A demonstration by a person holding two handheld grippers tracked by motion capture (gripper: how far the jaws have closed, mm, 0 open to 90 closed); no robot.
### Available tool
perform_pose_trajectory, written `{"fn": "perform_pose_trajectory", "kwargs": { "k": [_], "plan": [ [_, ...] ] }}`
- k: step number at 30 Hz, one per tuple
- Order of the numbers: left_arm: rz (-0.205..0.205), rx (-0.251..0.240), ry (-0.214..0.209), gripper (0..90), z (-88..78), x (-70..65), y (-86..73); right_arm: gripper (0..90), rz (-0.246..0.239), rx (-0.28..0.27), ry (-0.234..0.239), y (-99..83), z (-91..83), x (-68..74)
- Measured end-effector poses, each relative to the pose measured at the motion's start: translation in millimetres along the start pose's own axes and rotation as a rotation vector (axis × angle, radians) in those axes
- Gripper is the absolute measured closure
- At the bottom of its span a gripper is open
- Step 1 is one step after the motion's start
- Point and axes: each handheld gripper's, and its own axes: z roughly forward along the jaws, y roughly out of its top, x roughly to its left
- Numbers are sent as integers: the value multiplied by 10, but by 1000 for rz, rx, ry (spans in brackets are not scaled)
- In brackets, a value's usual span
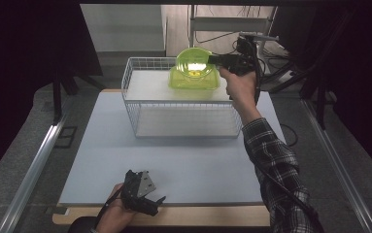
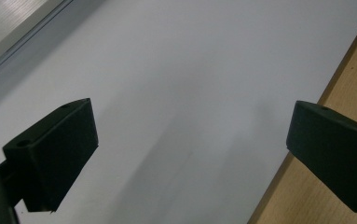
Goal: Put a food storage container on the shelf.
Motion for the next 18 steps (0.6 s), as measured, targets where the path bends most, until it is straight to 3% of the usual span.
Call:
{"fn": "perform_pose_trajectory", "kwargs": {
  "k": [5, 11, 18],
  "plan": [
    [4, 4, -2, 20, 4, -3, -1, 718, -11, 2, -33, -10, 39, -14],
    [8, 7, -2, 20, 7, -6, -1, 679, -19, -2, -30, -20, 60, -7],
    [6, 5, -1, 20, 6, -5, -1, 540, -38, -8, -7, -44, 42, -9]
  ]
}}
